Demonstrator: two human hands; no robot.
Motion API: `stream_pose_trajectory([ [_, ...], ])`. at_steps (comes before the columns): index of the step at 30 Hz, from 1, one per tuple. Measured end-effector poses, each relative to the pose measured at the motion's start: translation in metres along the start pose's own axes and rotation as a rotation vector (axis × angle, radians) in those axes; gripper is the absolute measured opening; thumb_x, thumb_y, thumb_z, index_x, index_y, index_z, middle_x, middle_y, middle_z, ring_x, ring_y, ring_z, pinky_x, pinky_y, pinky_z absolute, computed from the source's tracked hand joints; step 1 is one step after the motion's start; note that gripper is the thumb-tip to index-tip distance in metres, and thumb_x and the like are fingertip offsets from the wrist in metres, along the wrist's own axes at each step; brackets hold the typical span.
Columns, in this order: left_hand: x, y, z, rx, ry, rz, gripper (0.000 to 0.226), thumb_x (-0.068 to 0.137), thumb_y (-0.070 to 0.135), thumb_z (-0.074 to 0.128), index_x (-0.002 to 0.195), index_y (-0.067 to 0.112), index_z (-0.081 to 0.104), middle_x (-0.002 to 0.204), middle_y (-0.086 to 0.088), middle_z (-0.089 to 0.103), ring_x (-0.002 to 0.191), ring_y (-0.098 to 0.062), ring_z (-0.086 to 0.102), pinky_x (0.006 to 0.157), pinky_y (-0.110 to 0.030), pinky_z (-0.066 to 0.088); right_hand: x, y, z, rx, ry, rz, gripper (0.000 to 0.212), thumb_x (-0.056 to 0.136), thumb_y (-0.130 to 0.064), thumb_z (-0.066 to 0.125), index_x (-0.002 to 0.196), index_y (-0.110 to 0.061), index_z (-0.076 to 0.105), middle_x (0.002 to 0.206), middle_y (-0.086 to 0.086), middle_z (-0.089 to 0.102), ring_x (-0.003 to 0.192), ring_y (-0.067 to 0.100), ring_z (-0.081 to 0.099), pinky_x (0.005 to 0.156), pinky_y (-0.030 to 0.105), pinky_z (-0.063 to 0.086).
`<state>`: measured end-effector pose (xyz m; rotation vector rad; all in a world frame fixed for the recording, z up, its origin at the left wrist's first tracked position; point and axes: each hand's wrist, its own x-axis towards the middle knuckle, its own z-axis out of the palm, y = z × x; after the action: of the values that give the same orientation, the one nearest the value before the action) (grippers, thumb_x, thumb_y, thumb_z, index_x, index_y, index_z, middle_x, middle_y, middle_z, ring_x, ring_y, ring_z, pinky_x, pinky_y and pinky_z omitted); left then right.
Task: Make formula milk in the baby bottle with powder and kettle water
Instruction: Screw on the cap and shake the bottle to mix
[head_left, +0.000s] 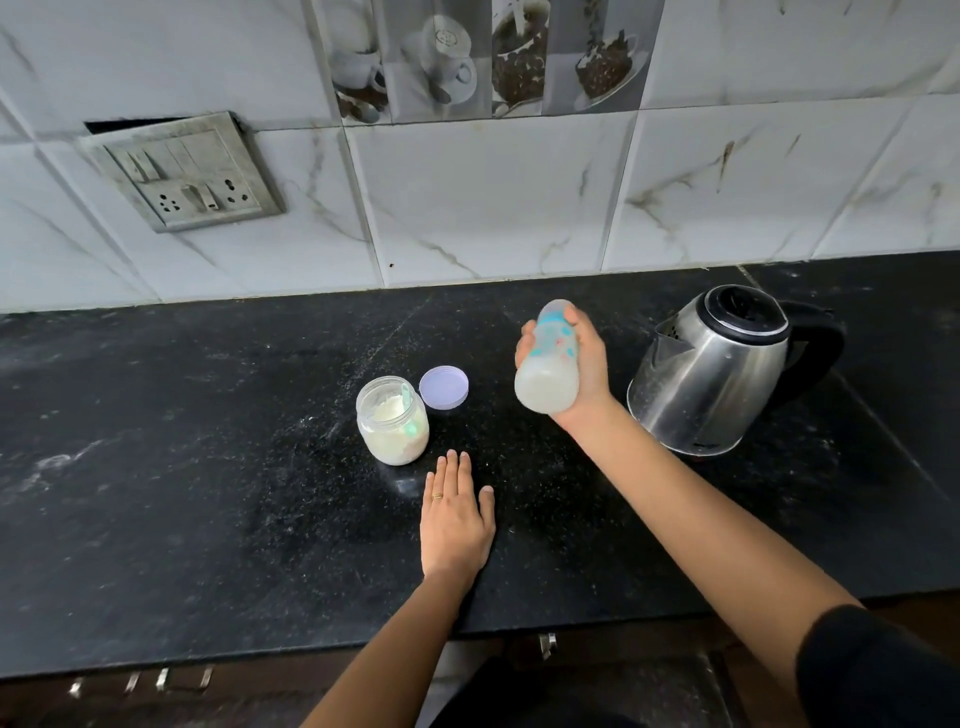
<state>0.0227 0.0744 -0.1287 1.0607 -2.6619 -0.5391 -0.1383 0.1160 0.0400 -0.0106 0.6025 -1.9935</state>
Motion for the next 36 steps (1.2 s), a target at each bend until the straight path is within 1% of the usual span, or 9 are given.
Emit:
stream_pose_trajectory([
  [5,0.000,0.000,0.000,-0.009,0.004,-0.005,0.074,0.089,0.049,0.006,0.147,0.009,0.026,0.155,-0.008,0.023,0.145,-0.018,0.014,0.118,-0.031,0.001,-0.019,0.025,0.001,-0.223,-0.129,0.005,0.031,0.080,-0.030,0.057,0.109,-0.021,0.052,0.078,0.009,0.058,0.051,0.020,0.056,0.049,0.025,0.049],
  [11,-0.001,0.000,-0.001,0.001,0.005,0.000,0.074,0.088,0.050,0.004,0.148,0.009,0.024,0.156,-0.008,0.021,0.145,-0.018,0.013,0.118,-0.030,0.000,-0.004,0.008,0.007,-0.095,-0.006,-0.023,0.021,0.089,-0.033,0.050,0.087,-0.012,0.052,0.069,0.005,0.058,0.048,0.017,0.058,0.047,0.022,0.050],
  [15,-0.001,0.000,-0.001,-0.006,-0.001,-0.004,0.075,0.088,0.050,0.004,0.148,0.009,0.024,0.156,-0.008,0.020,0.145,-0.018,0.012,0.117,-0.030,-0.001,-0.020,0.034,0.000,-0.275,-0.118,0.034,0.038,0.081,-0.026,0.062,0.114,-0.016,0.044,0.078,0.008,0.059,0.050,0.021,0.056,0.048,0.026,0.048],
  [17,-0.001,0.001,-0.002,-0.007,0.002,0.000,0.076,0.088,0.051,0.002,0.148,0.010,0.022,0.156,-0.007,0.020,0.145,-0.017,0.011,0.117,-0.029,-0.002,-0.013,0.021,0.000,-0.195,-0.058,-0.020,0.031,0.077,-0.027,0.066,0.100,-0.013,0.051,0.073,0.007,0.058,0.047,0.019,0.056,0.046,0.024,0.048],
  [20,-0.001,0.000,-0.001,-0.004,-0.006,0.000,0.077,0.087,0.051,0.001,0.149,0.010,0.022,0.157,-0.007,0.019,0.145,-0.017,0.010,0.117,-0.029,-0.003,-0.009,0.012,0.003,-0.065,0.014,-0.020,0.024,0.084,-0.034,0.054,0.085,-0.011,0.054,0.068,0.004,0.059,0.047,0.016,0.059,0.046,0.021,0.049],
  [24,-0.001,0.000,-0.002,-0.015,0.000,-0.002,0.075,0.088,0.050,0.004,0.148,0.009,0.024,0.156,-0.008,0.021,0.145,-0.018,0.012,0.117,-0.030,-0.002,-0.022,0.038,0.001,-0.246,-0.076,0.042,0.027,0.086,-0.029,0.052,0.104,-0.011,0.048,0.076,0.007,0.058,0.048,0.019,0.056,0.046,0.024,0.048],
  [29,-0.001,0.000,-0.003,-0.013,-0.001,0.003,0.076,0.088,0.051,0.003,0.148,0.010,0.023,0.156,-0.007,0.020,0.145,-0.018,0.011,0.116,-0.028,-0.005,-0.003,0.016,0.008,-0.097,-0.003,-0.003,0.022,0.085,-0.033,0.053,0.088,-0.011,0.051,0.071,0.005,0.057,0.048,0.016,0.058,0.046,0.022,0.050],
  [33,-0.001,0.001,-0.003,-0.024,0.006,0.000,0.074,0.088,0.049,0.006,0.148,0.009,0.024,0.155,-0.009,0.022,0.145,-0.019,0.014,0.117,-0.029,-0.001,-0.013,0.040,0.006,-0.321,-0.111,0.103,0.040,0.079,-0.029,0.059,0.113,-0.015,0.045,0.081,0.008,0.059,0.052,0.020,0.056,0.048,0.027,0.049],
  [36,-0.001,0.001,-0.004,-0.029,0.007,0.004,0.074,0.088,0.050,0.005,0.148,0.010,0.024,0.156,-0.008,0.021,0.145,-0.018,0.012,0.116,-0.028,-0.004,-0.002,0.026,0.013,-0.197,-0.075,0.027,0.024,0.079,-0.028,0.060,0.096,-0.013,0.051,0.075,0.007,0.057,0.049,0.018,0.057,0.046,0.024,0.049],
])
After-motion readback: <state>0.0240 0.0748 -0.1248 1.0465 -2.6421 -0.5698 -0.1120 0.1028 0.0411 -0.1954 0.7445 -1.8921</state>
